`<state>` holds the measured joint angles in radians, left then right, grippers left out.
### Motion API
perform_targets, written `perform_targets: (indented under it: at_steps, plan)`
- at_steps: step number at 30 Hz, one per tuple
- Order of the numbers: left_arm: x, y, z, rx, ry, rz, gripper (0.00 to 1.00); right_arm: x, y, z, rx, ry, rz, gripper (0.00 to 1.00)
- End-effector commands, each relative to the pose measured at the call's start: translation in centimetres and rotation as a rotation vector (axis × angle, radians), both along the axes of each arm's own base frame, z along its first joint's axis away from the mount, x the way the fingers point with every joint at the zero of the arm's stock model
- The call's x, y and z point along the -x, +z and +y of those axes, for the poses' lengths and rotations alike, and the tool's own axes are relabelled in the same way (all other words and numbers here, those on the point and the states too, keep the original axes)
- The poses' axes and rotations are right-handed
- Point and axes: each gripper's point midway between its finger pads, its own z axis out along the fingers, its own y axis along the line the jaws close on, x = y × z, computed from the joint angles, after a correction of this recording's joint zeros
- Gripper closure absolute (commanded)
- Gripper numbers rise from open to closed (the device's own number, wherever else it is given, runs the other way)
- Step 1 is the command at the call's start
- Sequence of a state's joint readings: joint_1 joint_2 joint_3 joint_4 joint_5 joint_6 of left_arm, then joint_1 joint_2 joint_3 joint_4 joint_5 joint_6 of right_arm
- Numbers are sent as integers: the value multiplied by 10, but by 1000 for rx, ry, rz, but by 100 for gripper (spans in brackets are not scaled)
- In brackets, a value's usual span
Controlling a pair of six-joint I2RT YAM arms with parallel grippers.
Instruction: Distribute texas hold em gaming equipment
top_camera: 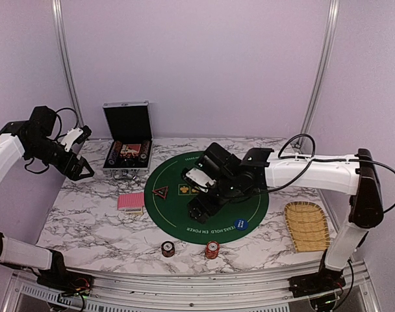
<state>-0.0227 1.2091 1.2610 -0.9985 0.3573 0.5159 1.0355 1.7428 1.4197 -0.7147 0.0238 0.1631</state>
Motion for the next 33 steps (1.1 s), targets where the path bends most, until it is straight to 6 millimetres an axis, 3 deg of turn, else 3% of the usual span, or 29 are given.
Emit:
perform_targets:
  at_steps: [1,10,23,33]
  plan:
    - [8,10,-2,10,-2,-16,1,32,-2,2,7,44,29,1]
    - [14,6,-3,12,-19,-10,1,68,-20,-3,43,92,102,2]
    - [18,4,-4,8,-35,-12,1,90,-60,-29,143,106,200,8]
    - [16,3,-5,13,-41,-5,1,92,-73,-31,161,111,219,13]
